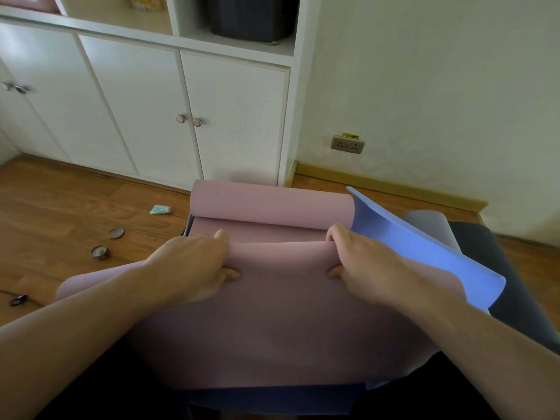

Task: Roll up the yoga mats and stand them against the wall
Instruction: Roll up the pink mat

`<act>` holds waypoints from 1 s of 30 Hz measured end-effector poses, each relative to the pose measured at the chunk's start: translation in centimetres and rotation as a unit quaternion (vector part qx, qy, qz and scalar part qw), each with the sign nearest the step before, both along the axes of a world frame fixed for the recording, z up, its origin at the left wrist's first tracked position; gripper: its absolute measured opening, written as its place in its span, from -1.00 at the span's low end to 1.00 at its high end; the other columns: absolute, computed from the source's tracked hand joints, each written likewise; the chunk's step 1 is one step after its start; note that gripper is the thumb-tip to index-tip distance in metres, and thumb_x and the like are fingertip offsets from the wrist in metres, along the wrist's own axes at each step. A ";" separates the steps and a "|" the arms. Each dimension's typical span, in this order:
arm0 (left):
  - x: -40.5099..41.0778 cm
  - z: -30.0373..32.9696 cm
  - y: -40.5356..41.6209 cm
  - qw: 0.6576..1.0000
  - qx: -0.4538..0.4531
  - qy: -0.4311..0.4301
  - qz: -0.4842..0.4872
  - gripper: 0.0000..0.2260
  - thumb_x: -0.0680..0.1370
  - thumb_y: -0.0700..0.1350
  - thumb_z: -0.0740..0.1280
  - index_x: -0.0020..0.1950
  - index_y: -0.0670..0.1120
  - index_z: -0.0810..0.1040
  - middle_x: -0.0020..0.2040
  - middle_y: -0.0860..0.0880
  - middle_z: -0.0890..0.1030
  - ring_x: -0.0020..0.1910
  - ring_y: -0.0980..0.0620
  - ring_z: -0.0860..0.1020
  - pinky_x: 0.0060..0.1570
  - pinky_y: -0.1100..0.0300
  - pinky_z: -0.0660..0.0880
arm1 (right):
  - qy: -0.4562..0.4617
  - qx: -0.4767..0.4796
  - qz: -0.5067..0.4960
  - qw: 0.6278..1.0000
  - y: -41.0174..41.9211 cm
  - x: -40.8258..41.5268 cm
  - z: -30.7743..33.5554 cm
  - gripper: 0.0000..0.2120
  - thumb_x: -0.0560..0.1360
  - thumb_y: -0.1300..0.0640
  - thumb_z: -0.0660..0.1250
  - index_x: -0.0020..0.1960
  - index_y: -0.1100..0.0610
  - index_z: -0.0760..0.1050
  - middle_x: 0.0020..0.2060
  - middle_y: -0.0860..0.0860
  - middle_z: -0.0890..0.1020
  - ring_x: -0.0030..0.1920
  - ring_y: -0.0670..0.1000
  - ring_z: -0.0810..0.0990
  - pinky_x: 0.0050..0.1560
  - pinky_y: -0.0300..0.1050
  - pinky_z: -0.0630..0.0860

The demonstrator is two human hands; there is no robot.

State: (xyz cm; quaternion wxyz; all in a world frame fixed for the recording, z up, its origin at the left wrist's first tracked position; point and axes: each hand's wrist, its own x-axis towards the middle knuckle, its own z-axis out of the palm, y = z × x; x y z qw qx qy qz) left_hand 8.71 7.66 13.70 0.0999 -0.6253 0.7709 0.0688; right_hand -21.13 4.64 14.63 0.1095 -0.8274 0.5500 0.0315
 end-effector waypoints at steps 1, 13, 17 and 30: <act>0.1 0.1 0.1 1.000 0.003 0.003 -0.004 -0.62 0.65 0.30 0.22 0.06 0.00 0.25 -0.08 0.03 0.57 0.01 -0.06 0.65 -0.09 0.05 0.51 | -0.011 0.011 0.004 1.000 0.0 -0.2 0.2 -0.66 0.64 0.03 0.43 0.15 -0.10 0.24 0.01 -0.10 0.53 -0.07 -0.03 0.56 -0.06 -0.06 0.54; 1.5 0.2 0.7 0.995 0.001 0.083 -0.054 -0.80 0.65 0.25 0.21 0.04 0.15 0.41 -0.07 0.14 0.44 -0.02 0.10 0.52 0.00 0.09 0.51 | -0.081 -0.011 0.047 0.996 -0.3 -1.6 0.4 -0.86 0.59 -0.09 0.47 0.08 -0.11 0.55 0.01 -0.16 0.42 -0.04 -0.04 0.52 -0.03 0.05 0.55; 0.9 -0.1 0.4 0.996 -0.017 0.088 -0.002 -0.80 0.64 0.22 0.29 0.00 0.12 0.50 -0.03 0.11 0.43 0.01 0.03 0.54 0.01 0.06 0.50 | -0.071 -0.046 0.015 0.996 0.0 -1.1 0.5 -0.81 0.55 -0.11 0.51 0.14 -0.15 0.63 -0.01 -0.18 0.56 0.01 -0.05 0.56 -0.08 -0.07 0.47; 0.0 -0.3 0.4 0.998 0.006 0.057 -0.041 -0.79 0.71 0.11 0.20 0.01 0.02 0.30 -0.04 0.07 0.49 0.03 0.01 0.60 -0.14 0.16 0.34 | 0.033 0.055 0.039 0.997 0.5 -0.3 0.6 -0.80 0.70 0.15 0.25 0.07 -0.08 0.26 0.02 -0.09 0.52 -0.02 0.02 0.53 -0.05 -0.02 0.48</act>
